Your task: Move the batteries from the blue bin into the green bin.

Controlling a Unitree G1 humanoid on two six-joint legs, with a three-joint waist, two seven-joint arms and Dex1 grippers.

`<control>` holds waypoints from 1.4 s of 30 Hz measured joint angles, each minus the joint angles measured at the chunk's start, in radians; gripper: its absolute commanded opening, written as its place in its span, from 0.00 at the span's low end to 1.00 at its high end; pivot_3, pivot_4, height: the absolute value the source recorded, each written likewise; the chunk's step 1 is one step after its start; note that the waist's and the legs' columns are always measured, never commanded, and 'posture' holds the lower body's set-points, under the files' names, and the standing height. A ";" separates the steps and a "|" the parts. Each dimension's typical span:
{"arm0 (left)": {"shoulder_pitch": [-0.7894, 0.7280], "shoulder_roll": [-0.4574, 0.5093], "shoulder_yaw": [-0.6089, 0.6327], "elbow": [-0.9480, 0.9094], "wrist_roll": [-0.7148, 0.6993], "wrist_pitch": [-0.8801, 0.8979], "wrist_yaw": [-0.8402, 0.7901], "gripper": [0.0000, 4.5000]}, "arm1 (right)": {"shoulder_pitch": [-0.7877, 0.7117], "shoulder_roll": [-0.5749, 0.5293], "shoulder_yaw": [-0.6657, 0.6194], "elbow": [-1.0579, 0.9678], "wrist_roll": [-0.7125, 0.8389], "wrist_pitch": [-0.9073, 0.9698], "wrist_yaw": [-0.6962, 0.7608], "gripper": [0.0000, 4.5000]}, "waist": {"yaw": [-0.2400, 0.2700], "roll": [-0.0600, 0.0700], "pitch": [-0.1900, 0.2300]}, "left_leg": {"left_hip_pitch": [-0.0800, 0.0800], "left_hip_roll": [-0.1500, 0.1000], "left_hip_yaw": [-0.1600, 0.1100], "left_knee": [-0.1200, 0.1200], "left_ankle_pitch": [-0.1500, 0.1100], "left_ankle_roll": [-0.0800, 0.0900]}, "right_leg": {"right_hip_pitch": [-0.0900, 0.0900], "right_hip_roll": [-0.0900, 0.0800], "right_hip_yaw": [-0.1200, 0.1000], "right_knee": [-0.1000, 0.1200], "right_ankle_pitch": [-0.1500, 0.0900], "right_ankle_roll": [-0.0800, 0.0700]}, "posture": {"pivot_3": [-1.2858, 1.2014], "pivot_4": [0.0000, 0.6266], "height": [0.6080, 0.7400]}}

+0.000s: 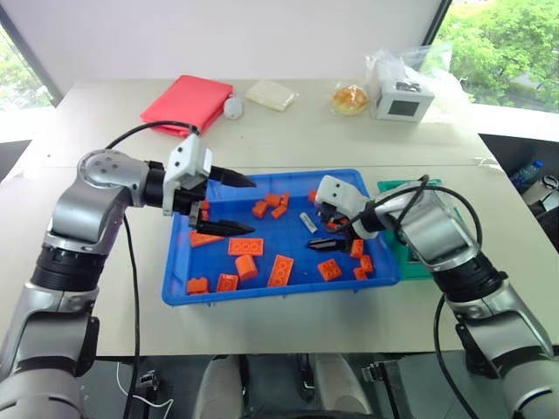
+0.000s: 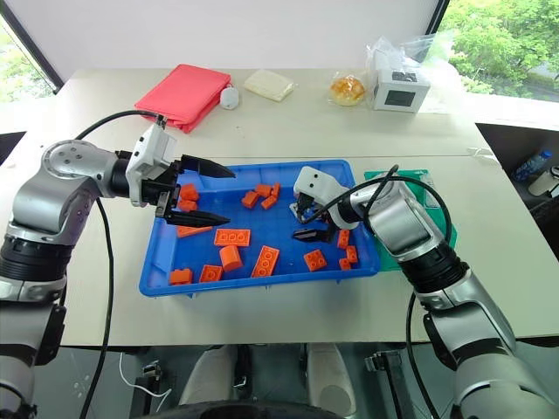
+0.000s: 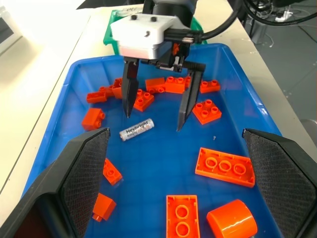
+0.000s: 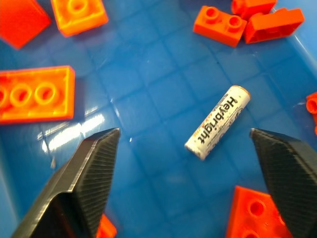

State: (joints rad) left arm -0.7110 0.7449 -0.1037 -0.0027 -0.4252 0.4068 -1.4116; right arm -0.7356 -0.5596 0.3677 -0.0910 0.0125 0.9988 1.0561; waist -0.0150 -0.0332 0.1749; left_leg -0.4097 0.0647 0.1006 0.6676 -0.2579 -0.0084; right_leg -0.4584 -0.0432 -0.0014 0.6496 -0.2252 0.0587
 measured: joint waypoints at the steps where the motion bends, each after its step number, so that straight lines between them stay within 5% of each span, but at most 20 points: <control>1: 0.001 0.000 0.000 0.000 0.000 0.000 0.001 1.00 | 0.000 0.019 -0.004 0.010 0.013 0.023 -0.014 0.98 | 0.000 0.000 0.000 | 0.000 0.000 0.000 0.000 0.000 0.000 | 0.000 0.000 0.000 0.000 0.000 0.000 | 0.52 0.24 0.97; 7: 0.001 0.001 0.000 0.000 0.000 0.001 0.010 1.00 | -0.015 0.074 -0.006 0.090 0.031 0.031 -0.098 0.98 | 0.000 0.000 0.000 | 0.000 0.000 0.000 0.000 0.000 0.000 | 0.000 0.000 0.000 0.000 0.000 0.000 | 0.52 0.24 0.97; 15: 0.001 0.001 0.000 -0.001 0.000 0.001 0.019 1.00 | -0.002 0.063 -0.002 0.101 0.055 -0.020 -0.112 0.12 | 0.001 0.000 0.000 | 0.000 0.000 0.000 0.000 0.000 0.000 | 0.000 0.000 0.000 0.000 0.000 0.000 | 0.52 0.24 0.97; 21: 0.003 0.002 0.000 -0.002 -0.001 0.000 0.018 1.00 | 0.023 -0.051 -0.054 -0.086 0.175 0.084 -0.042 0.12 | 0.002 0.000 0.000 | -0.001 0.000 0.000 0.000 0.000 0.000 | 0.000 0.000 0.000 0.000 0.000 0.000 | 0.52 0.24 0.97; 27: 0.029 -0.002 0.000 -0.002 -0.001 -0.002 0.017 1.00 | -0.032 -0.280 -0.280 -0.166 0.288 0.174 -0.005 0.12 | 0.004 0.000 0.000 | -0.001 0.000 0.000 -0.001 0.000 0.000 | 0.000 -0.001 0.000 -0.001 -0.001 -0.002 | 0.52 0.24 0.97; 31: 0.049 -0.001 0.001 0.001 -0.001 -0.004 0.015 1.00 | 0.096 -0.500 -0.372 -0.200 0.307 0.135 0.037 0.12 | 0.006 0.000 0.000 | -0.001 0.000 0.000 -0.002 -0.001 0.001 | 0.000 -0.001 0.000 -0.003 -0.001 -0.001 | 0.52 0.24 0.97; 34: 0.055 -0.002 0.001 0.005 -0.001 -0.009 0.010 1.00 | 0.189 -0.547 -0.420 -0.193 0.311 0.111 0.033 0.12 | -0.005 0.000 0.001 | 0.000 0.000 0.001 -0.001 -0.001 0.001 | -0.001 -0.001 0.001 -0.003 -0.001 -0.001 | 0.52 0.24 0.97; 41: 0.021 -0.003 0.019 0.082 -0.002 -0.001 0.018 1.00 | 0.296 -0.565 -0.461 -0.158 0.301 -0.030 -0.020 0.90 | -0.004 0.000 0.001 | 0.001 0.000 0.001 -0.001 -0.001 0.001 | 0.000 0.000 0.001 -0.002 -0.001 -0.001 | 0.52 0.24 0.97; 42: 0.016 -0.002 0.028 0.085 -0.006 0.002 0.019 1.00 | 0.297 -0.557 -0.466 -0.157 0.303 -0.069 -0.022 0.90 | -0.004 0.000 0.001 | 0.001 0.000 0.001 -0.001 -0.001 0.001 | 0.000 0.000 0.001 -0.002 -0.001 -0.001 | 0.52 0.24 0.97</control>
State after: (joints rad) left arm -0.6948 0.7429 -0.0756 0.0818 -0.4307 0.4091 -1.3926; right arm -0.4383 -1.1171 -0.0985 -0.2485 0.3157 0.9295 1.0337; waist -0.0189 -0.0328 0.1754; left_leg -0.4092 0.0645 0.1012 0.6665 -0.2585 -0.0075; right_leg -0.4587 -0.0435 -0.0001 0.6476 -0.2259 0.0581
